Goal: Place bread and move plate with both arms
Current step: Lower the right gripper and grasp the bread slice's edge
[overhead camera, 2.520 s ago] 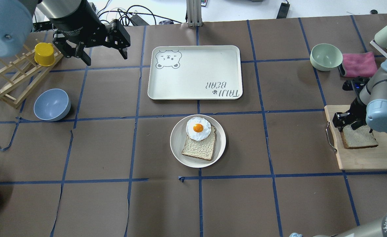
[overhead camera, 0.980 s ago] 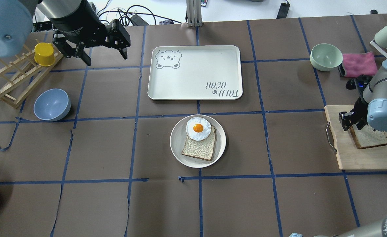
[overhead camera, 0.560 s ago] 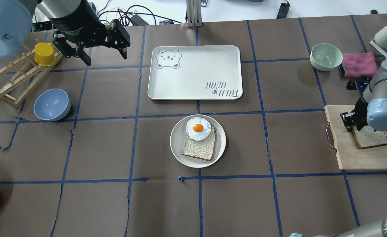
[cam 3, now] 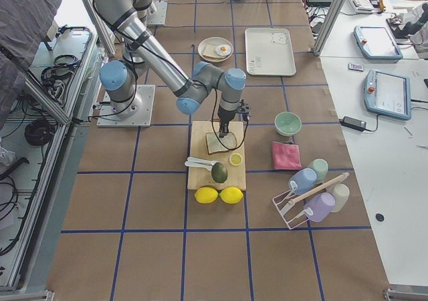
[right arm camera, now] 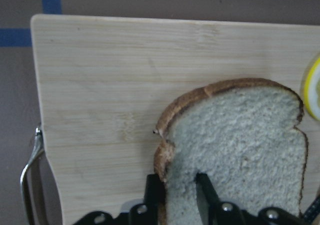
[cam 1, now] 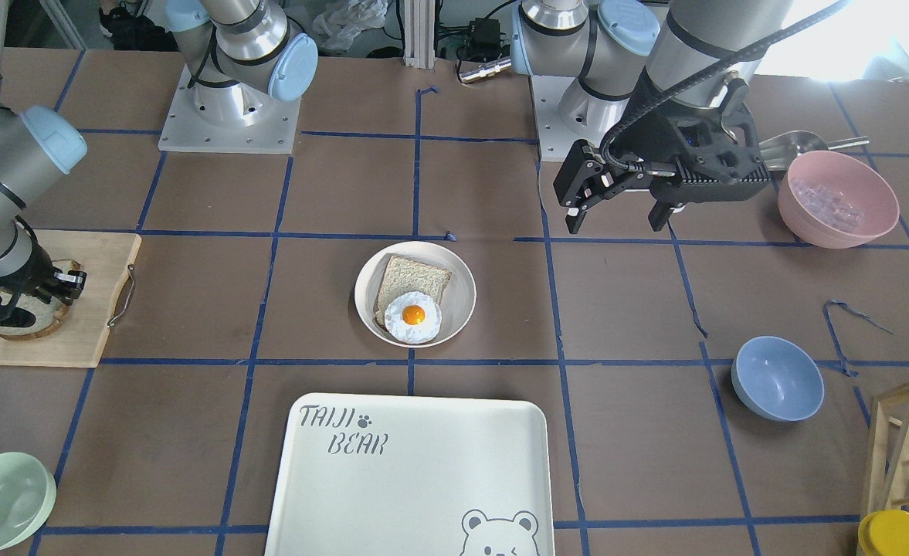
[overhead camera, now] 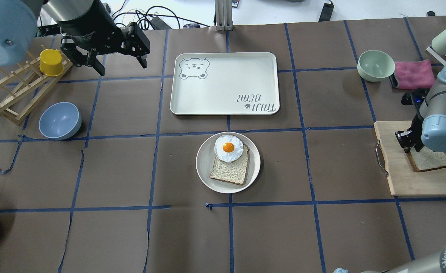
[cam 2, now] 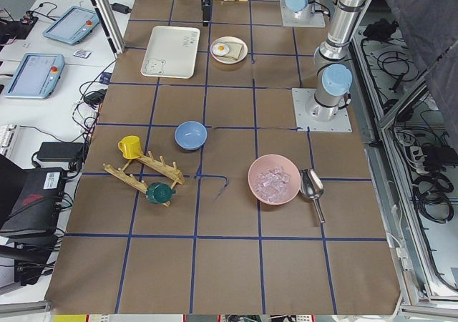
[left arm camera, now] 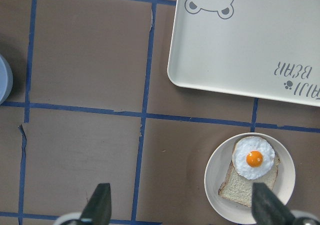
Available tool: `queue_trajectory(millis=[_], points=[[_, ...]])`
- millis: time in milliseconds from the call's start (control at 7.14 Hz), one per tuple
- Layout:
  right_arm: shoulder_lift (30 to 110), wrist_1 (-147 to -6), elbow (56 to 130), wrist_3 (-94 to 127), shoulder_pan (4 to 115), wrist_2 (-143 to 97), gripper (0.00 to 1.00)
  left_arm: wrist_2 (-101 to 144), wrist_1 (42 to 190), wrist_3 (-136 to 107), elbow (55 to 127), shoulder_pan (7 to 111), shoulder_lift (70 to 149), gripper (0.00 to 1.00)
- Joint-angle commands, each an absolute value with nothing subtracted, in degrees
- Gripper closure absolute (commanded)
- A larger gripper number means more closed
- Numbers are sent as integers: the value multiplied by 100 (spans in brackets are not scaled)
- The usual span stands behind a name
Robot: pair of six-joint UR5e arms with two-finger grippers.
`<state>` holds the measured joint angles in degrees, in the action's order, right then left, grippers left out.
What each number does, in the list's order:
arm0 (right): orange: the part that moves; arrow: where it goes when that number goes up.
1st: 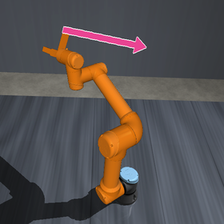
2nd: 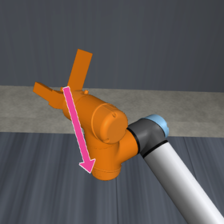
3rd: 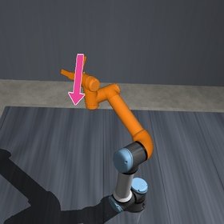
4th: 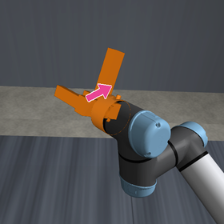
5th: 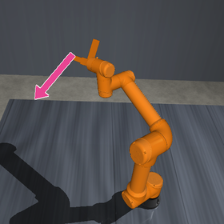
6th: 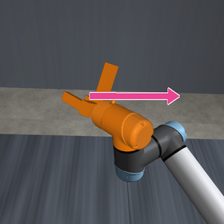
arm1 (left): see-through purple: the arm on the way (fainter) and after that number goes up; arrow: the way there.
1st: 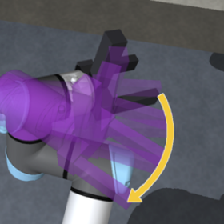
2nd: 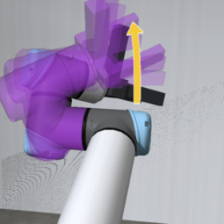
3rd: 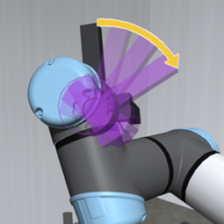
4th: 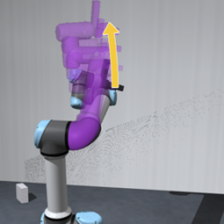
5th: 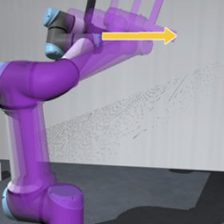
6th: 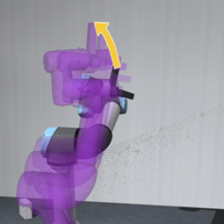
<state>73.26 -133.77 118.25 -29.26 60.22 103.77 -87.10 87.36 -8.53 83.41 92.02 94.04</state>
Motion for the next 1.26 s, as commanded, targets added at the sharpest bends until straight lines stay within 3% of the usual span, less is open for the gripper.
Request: queue_trajectory(millis=[0,140,420,560,700,1120], points=[[7339,-13386,11830,-2735,6047,10651,67,-8710,8736,-853,8341,9202,9404,0],[7321,-13412,11839,-2612,6073,10809,75,-8710,8736,-853,8341,9202,9404,0],[7173,-13621,11839,-2610,6082,10819,76,-8710,8736,-853,8341,9202,9404,0],[7146,-13649,11839,-2610,6082,10819,94,-8710,8736,-853,8341,9202,9404,0],[7146,-13649,11839,-2602,6082,10828,100,-8710,8736,-853,8341,9202,9404,0],[7224,-13641,11813,-2487,6257,11171,100,-8710,8736,-853,8341,9202,9404,0]])
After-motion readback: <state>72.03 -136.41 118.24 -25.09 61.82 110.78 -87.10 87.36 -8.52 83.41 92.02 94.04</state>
